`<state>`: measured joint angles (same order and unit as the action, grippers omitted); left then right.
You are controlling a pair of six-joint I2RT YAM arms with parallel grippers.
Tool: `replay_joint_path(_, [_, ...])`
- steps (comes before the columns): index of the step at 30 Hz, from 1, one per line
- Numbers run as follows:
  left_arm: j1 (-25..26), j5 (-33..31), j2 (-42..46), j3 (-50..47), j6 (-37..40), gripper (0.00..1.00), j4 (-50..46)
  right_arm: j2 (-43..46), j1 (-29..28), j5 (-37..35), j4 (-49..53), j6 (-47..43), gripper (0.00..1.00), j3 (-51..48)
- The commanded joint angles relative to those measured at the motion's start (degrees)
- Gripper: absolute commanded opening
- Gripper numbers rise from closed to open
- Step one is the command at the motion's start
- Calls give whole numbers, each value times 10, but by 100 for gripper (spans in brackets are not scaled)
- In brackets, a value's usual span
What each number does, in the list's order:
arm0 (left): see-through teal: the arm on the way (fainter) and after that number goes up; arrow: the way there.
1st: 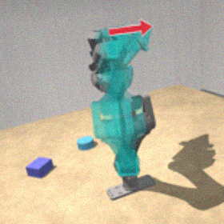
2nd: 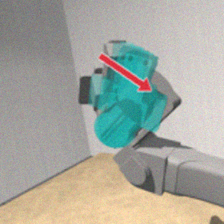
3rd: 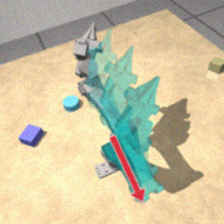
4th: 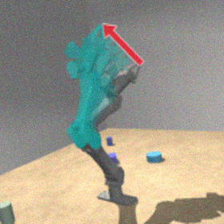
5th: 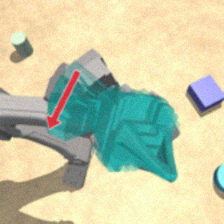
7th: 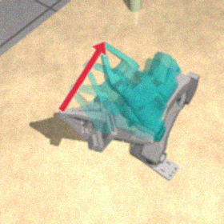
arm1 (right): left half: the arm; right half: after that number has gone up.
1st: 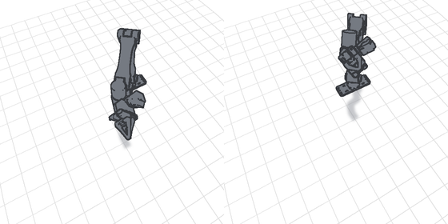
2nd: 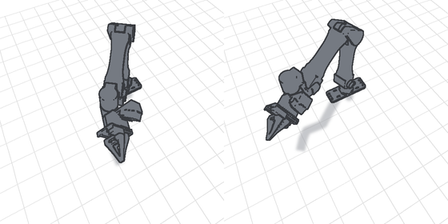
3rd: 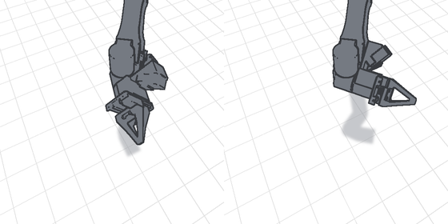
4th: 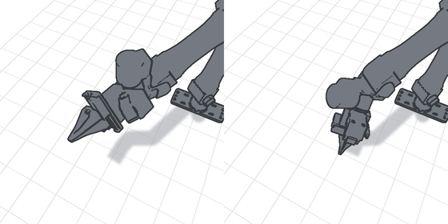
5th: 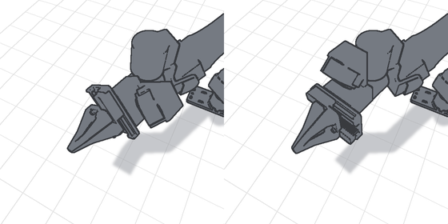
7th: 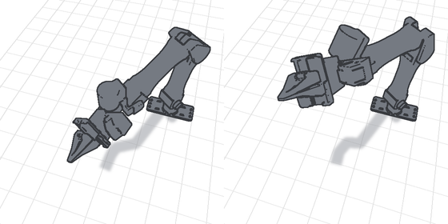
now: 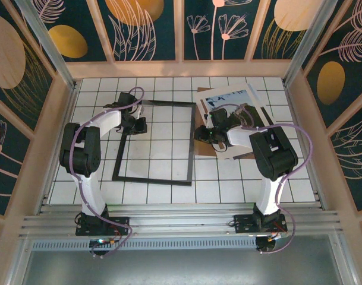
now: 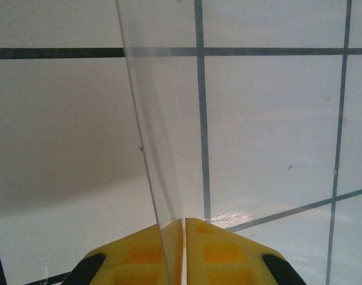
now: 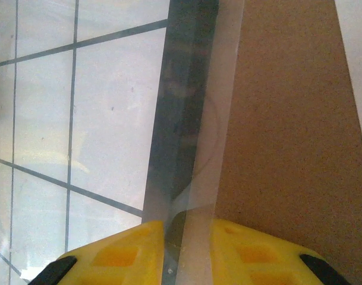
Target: Put the photo into the frame
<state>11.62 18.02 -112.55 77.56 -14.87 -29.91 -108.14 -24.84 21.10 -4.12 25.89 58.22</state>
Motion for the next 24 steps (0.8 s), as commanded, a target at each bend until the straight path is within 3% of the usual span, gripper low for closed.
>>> replay_joint_path(1, [0,-16,10,4,-2,11,-24,-9,-6,2,-5,-3,29,16])
replay_joint_path(10, [-1,-31,8,7,1,0,-27,17,-4,-30,17,-19,43,18])
replay_joint_path(24, [0,-92,7,30,24,0,-50,62,7,-81,54,-50,61,20])
